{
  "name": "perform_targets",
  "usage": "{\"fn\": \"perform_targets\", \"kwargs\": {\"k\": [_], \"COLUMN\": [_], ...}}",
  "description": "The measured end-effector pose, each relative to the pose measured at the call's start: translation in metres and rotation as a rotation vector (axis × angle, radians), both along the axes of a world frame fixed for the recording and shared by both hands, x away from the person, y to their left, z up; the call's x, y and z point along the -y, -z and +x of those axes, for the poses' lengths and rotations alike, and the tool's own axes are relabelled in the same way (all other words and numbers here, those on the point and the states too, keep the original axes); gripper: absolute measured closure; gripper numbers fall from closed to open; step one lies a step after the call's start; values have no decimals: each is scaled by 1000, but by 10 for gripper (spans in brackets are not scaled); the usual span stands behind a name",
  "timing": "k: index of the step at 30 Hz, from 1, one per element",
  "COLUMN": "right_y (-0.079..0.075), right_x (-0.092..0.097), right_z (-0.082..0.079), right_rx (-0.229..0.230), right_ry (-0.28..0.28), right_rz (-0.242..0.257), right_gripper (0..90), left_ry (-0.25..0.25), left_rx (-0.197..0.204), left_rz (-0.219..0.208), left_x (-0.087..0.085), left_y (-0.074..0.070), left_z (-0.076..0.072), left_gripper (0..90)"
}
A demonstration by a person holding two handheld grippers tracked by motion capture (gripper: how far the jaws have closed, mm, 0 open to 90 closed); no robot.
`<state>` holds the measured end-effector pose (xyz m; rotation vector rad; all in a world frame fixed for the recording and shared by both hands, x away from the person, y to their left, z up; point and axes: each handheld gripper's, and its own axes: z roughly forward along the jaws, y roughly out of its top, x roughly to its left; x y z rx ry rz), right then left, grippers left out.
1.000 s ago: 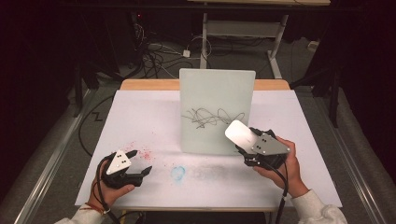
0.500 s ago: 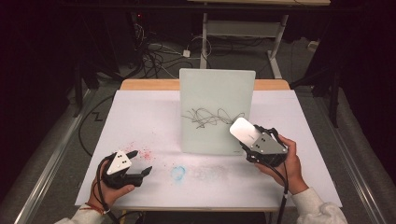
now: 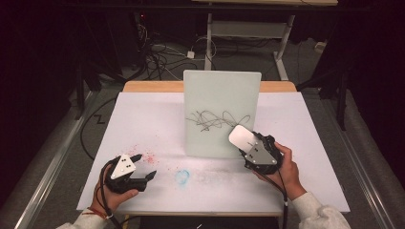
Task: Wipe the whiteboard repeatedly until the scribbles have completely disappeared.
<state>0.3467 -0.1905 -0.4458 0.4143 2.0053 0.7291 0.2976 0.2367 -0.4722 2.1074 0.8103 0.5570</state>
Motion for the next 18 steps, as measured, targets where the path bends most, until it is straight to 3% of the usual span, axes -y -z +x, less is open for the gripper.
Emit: {"fn": "perform_targets", "kwargs": {"k": [3,6,9,11,14,18], "right_y": [-5,-17,-23,-21,-13,2], "right_x": [1,8,11,8,0,-16], "right_z": [0,5,9,8,6,3], "right_rx": [54,96,101,106,57,49], "right_ry": [31,85,99,103,65,30], "right_rz": [-5,56,94,76,52,-22], "right_gripper": [307,307,307,307,307,307], "left_ry": [0,-3,-6,-1,9,7], "left_rx": [-1,-1,1,1,7,4], "left_rz": [4,4,0,0,-4,-4], "left_x": [0,0,0,0,1,0], "left_y": [0,0,0,0,0,0], "left_z": [0,-1,-1,-1,-2,-2], "left_gripper": [224,224,224,224,224,224]}}
